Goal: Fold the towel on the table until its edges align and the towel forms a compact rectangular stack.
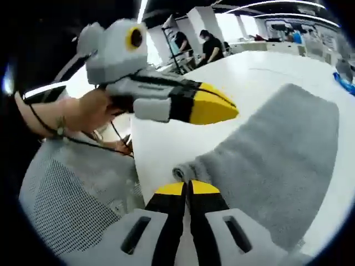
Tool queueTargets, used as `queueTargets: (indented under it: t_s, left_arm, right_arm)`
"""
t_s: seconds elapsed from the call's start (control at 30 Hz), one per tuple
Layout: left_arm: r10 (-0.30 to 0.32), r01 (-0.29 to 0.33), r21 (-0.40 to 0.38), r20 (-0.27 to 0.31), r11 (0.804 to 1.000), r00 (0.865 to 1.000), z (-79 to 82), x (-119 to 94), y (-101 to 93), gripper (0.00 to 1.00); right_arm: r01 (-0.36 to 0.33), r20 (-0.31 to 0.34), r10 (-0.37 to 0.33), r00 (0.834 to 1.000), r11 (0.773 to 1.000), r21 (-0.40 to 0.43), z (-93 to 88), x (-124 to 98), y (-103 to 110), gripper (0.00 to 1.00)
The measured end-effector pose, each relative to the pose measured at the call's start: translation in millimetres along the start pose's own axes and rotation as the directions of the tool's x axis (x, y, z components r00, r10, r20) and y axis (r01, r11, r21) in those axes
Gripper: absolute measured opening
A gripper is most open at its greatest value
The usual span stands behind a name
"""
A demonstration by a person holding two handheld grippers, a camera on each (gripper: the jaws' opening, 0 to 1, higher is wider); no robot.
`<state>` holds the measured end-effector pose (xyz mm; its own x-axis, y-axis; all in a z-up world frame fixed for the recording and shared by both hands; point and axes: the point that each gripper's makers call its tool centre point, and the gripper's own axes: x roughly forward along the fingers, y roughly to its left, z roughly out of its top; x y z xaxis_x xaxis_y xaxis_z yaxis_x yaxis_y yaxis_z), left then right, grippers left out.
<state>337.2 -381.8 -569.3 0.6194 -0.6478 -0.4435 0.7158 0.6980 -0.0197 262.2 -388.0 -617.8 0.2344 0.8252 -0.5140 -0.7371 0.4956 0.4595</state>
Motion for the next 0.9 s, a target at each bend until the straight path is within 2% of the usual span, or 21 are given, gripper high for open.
queueTargets:
  t_s: [0.03,0.07,0.1,0.13,0.17,0.2,0.23,0.33,0.43,0.5,0.57,0.63,0.7,0.73,0.8,0.9]
  left_arm:
    - [-0.022,0.021,0.053,0.015,0.998,1.000,4.8,-2,-4.5,0.04]
    - [-0.028,0.027,0.081,0.016,0.996,0.999,5.5,-2,-5.9,0.04]
    - [-0.026,0.023,0.144,0.013,0.989,1.000,5.9,-4,-6.5,0.04]
    - [-0.022,0.020,0.160,0.010,0.987,1.000,5.9,-4,-6.4,0.04]
    - [-0.035,0.032,0.155,0.017,0.987,0.999,7.3,-4,-9.2,0.04]
    - [-0.092,0.086,0.131,0.038,0.988,0.995,10.5,-3,-18.4,0.05]
    - [-0.113,0.109,0.103,0.031,0.989,0.993,8.8,-3,-21.6,0.05]
    - [-0.116,0.118,0.099,-0.025,0.988,0.993,-1.5,-1,-21.4,0.08]
    - [-0.198,0.199,0.009,-0.069,0.980,0.978,-13.2,-1,-32.6,0.10]
    - [-0.224,0.225,0.015,-0.078,0.974,0.972,-15.2,-1,-37.9,0.10]
    - [-0.226,0.231,0.041,-0.090,0.972,0.970,-17.4,1,-41.6,0.10]
    - [-0.225,0.239,0.099,-0.134,0.966,0.965,-25.3,2,-43.7,0.10]
    - [-0.226,0.246,0.113,-0.165,0.963,0.960,-31.6,3,-46.1,0.11]
    - [-0.216,0.245,0.143,-0.191,0.959,0.957,-36.7,4,-45.5,0.12]
    - [-0.200,0.241,0.196,-0.208,0.951,0.957,-40.2,5,-44.6,0.15]
    - [-0.210,0.265,0.240,-0.232,0.934,0.950,-46.0,7,-50.1,0.17]
  right_arm:
    - [0.010,0.006,-0.010,1.000,1.000,0.011,1.5,-3,-4,0.00]
    - [0.030,0.028,-0.030,0.999,0.999,0.019,5.6,-6,-9,0.00]
    - [0.044,0.038,-0.045,0.998,0.999,0.031,7.4,-8,-13,0.00]
    - [0.073,0.063,-0.076,0.995,0.996,0.048,10.7,-10,-19,0.00]
    - [0.083,0.071,-0.087,0.994,0.995,0.056,11.3,-11,-23,0.00]
    - [0.089,0.073,-0.094,0.993,0.993,0.077,10.1,-12,-26,0.00]
    - [0.101,0.081,-0.109,0.991,0.990,0.098,10.5,-14,-30,0.00]
    - [0.113,0.098,-0.125,0.987,0.986,0.122,12.1,-17,-35,0.00]
    - [0.133,0.105,-0.147,0.984,0.982,0.131,12.9,-20,-39,0.00]
    - [0.137,0.109,-0.152,0.982,0.981,0.136,13.8,-21,-40,0.00]
    - [0.134,0.111,-0.149,0.983,0.982,0.136,14.0,-21,-40,0.00]
    - [0.127,0.105,-0.139,0.985,0.986,0.111,14.2,-19,-36,0.00]
    - [0.131,0.098,-0.140,0.985,0.987,0.093,14.0,-18,-35,0.00]
    - [0.130,0.095,-0.137,0.986,0.988,0.082,14.0,-18,-34,0.00]
    - [0.126,0.089,-0.131,0.987,0.990,0.057,14.0,-18,-33,0.00]
    - [0.116,0.078,-0.118,0.990,0.993,0.029,13.8,-18,-30,0.00]
